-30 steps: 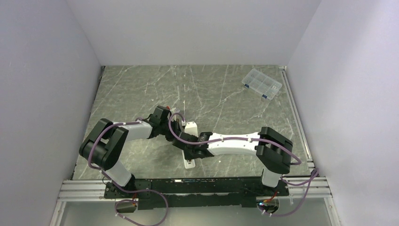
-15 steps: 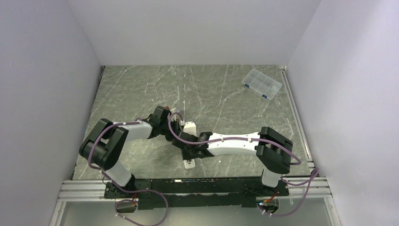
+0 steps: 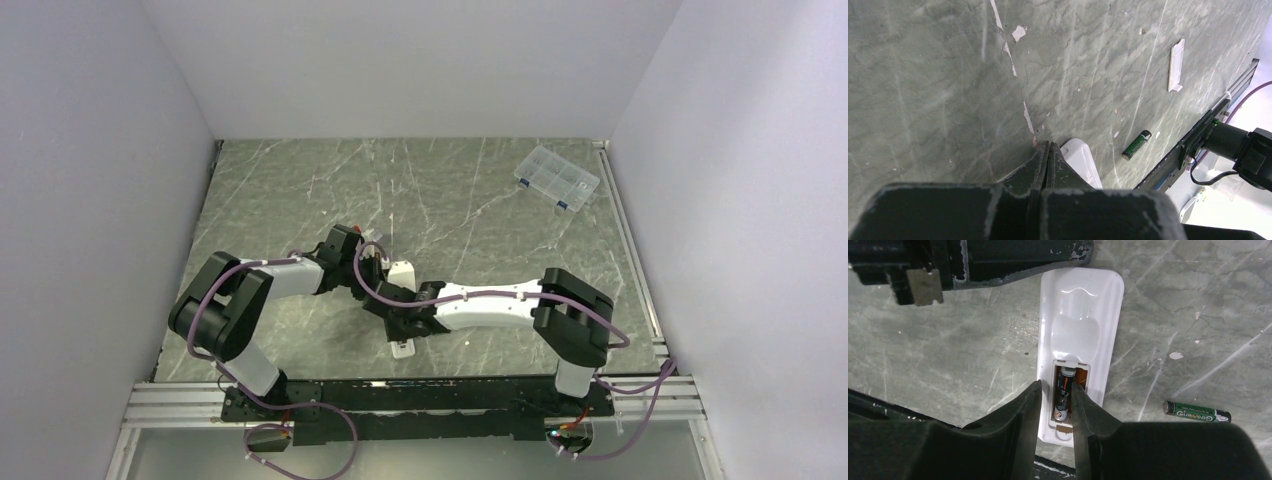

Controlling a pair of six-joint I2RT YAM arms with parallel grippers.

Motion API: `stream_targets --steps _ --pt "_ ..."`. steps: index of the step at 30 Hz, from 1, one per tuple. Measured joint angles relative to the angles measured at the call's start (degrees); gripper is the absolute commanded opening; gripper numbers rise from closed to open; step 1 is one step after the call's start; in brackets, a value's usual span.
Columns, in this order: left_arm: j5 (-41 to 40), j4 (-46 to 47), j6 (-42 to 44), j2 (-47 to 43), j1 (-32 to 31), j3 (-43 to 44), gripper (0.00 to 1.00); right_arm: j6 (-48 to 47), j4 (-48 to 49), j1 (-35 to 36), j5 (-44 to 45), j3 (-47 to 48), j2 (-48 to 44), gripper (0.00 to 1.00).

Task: Load the batteries into the remote control
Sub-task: Load the battery into the remote control.

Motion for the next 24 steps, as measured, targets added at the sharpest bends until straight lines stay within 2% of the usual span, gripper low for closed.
stream_targets --steps 9,16,20,24 --pt "0.0 0.0 0.0 0.0 0.0 0.0 0.00 0.0 -1.2 0.0 0.0 1.7 2.1 0.31" --pt "0.0 0.0 0.2 0.0 0.0 0.0 0.00 0.0 -1.5 0.0 0.0 2.2 2.4 0.19" --pt "0.0 0.0 0.4 0.0 0.0 0.0 0.00 0.0 -1.7 0.0 0.0 2.3 2.4 0.16" --pt "0.0 0.0 0.4 0.0 0.0 0.0 0.00 0.0 -1.7 0.0 0.0 2.3 2.4 0.18"
